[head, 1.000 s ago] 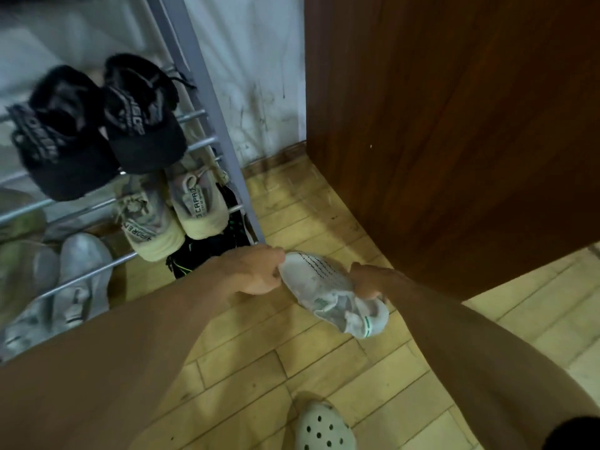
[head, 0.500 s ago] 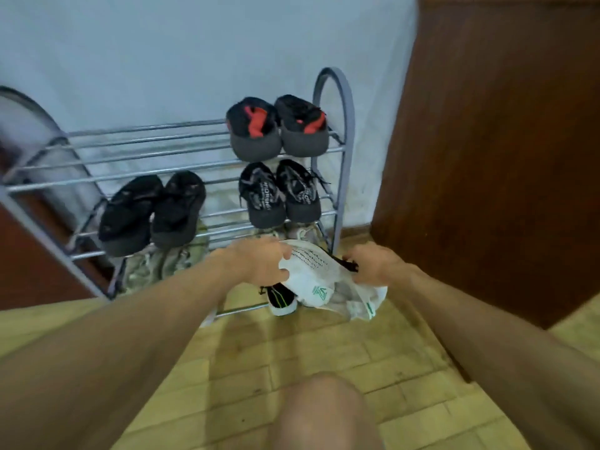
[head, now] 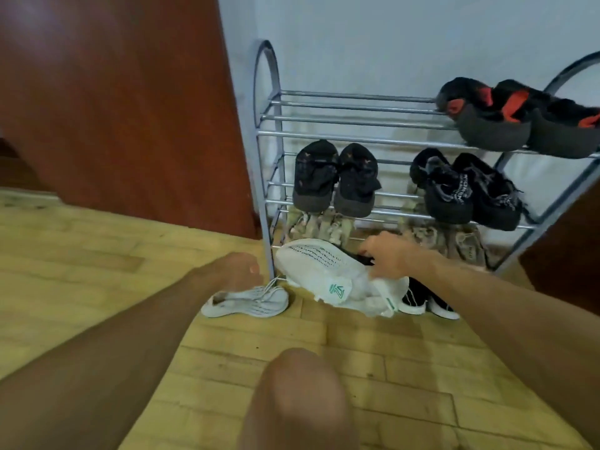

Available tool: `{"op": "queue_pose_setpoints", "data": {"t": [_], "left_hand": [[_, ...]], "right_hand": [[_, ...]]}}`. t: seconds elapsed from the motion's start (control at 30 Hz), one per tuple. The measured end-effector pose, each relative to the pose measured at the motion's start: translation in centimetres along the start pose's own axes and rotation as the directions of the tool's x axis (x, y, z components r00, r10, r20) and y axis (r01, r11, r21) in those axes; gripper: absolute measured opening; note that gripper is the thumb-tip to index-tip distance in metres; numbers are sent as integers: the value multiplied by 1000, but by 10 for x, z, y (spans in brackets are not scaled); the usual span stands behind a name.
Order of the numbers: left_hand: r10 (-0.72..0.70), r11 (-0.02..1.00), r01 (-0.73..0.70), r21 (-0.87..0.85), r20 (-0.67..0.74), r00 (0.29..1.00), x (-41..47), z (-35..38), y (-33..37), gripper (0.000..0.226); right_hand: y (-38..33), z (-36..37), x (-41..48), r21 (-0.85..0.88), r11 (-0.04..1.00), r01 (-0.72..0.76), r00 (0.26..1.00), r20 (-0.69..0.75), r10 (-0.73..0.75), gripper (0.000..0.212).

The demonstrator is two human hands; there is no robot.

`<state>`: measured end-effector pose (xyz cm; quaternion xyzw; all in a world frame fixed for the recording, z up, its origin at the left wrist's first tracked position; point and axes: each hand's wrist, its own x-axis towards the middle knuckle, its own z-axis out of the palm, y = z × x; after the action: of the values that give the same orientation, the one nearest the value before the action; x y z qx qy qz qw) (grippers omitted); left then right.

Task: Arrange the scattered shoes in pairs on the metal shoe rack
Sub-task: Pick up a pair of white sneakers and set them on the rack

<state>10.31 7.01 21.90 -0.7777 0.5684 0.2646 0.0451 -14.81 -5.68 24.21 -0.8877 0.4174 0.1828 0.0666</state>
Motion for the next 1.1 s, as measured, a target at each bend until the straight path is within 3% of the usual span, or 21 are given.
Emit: {"op": "queue_pose_setpoints", "data": {"t": [0.2,0.4,0.47,0.6,0.73,0.9,1.1], "left_hand": [[-129,989,132,-73,37,991,50,44,-85,40],[-195,975,201,-99,67,978,110,93,-143,41],[-247,966,250,-64,43,968,129,107,-152,47],[-286,958,285,33,52,957,160,134,-164,62],[-322,942,331,-54,128,938,181,151,-172,69],[-378,925,380,-9,66,923,183,161,-184,74],[-520,847,531,-36,153,840,158,189,-178,42]], "right_hand": [[-64,15,71,15,996,88,993,76,-88,40],[-109,45,121,-172,965,197,972,167,-168,31],[-112,61,134,-182,956,228,957,225,-185,31],[-115,91,151,-206,944,259,937,289,-194,10],[-116,114,159,-254,926,280,936,286,-204,24],[-110,117,164,-256,935,248,941,291,-170,34],[-128,114,162,-214,967,137,941,332,-60,46]]}}
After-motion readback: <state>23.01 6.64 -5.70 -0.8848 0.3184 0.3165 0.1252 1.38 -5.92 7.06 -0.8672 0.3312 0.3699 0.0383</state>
